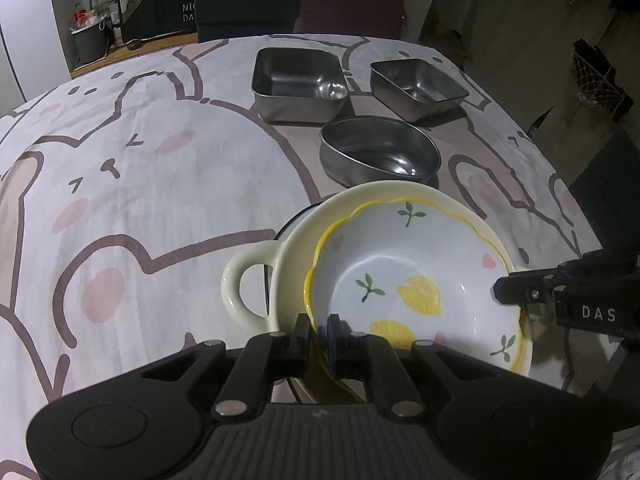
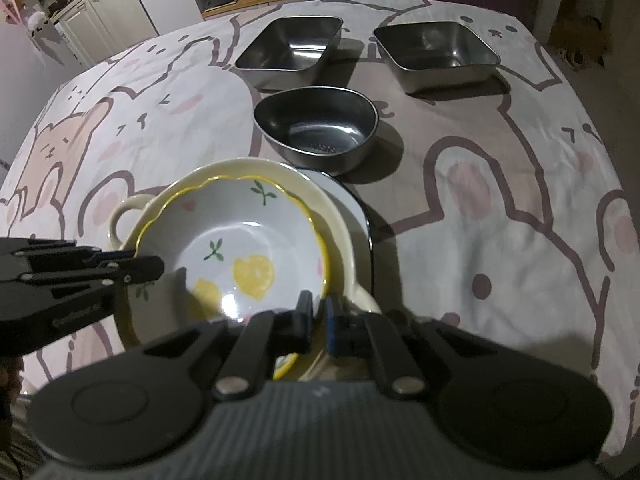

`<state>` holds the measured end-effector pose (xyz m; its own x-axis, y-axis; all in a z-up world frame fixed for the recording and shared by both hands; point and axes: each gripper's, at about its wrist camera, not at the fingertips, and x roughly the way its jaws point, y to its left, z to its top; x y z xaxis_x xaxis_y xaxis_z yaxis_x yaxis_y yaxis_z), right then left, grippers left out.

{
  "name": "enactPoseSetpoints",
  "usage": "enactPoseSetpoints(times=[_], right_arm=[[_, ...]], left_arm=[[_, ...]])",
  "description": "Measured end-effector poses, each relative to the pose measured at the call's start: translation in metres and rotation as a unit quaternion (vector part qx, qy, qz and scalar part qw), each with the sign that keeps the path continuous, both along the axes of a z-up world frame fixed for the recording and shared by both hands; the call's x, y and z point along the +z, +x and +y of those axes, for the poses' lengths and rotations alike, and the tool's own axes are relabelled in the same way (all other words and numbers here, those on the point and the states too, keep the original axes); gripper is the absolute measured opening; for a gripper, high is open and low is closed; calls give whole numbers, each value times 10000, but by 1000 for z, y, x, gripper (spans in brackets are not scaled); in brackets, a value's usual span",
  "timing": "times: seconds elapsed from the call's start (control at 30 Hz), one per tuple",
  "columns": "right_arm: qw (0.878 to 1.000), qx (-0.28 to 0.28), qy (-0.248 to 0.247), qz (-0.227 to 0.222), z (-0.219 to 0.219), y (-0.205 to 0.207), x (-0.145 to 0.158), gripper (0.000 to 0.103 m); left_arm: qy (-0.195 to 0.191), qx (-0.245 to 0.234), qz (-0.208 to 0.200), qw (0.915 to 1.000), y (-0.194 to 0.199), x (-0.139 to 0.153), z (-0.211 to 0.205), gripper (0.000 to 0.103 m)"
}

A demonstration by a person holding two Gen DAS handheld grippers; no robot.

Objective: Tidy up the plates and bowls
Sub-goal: 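Lower the yellow-rimmed bowl into the cream bowl with both grippers, then open both grippers to release the yellow-rimmed bowl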

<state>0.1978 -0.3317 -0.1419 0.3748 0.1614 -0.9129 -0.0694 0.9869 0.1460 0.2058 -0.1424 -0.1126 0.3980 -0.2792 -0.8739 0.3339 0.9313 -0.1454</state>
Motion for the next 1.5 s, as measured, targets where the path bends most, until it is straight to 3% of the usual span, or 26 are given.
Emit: enactPoseSetpoints(times=[0.47, 0.63, 0.7, 0.87, 1.1, 1.23, 1.3, 1.5], right_arm=[[10000, 21, -27, -10, 0, 1, 0, 8], [9998, 114, -125, -85, 4, -3, 2, 11], [9998, 121, -110, -141, 4, -4, 4, 19], [9996, 85, -51, -252, 1, -11, 12, 45], [9991, 233, -96, -354, 6, -21, 18, 72], [9986, 229, -167, -452, 4, -29, 24, 74], [9984, 205, -153, -500, 2, -32, 27, 84], [9972, 158, -180, -708, -5, -42, 37, 96]], left_arm=[[4, -2, 19, 10000, -1, 1, 0, 10], [-40, 10, 38, 10000, -5, 3, 3, 11], [-79, 7, 53, 10000, -7, 5, 4, 13], [-168, -71, 43, 9998, -11, 11, 4, 26], [-312, -206, -33, 9993, -24, 25, 1, 50], [-321, -225, -129, 9991, -29, 32, 3, 61], [-283, -227, -205, 9991, -32, 36, 4, 66], [-332, -234, -348, 9986, -38, 45, 9, 95]])
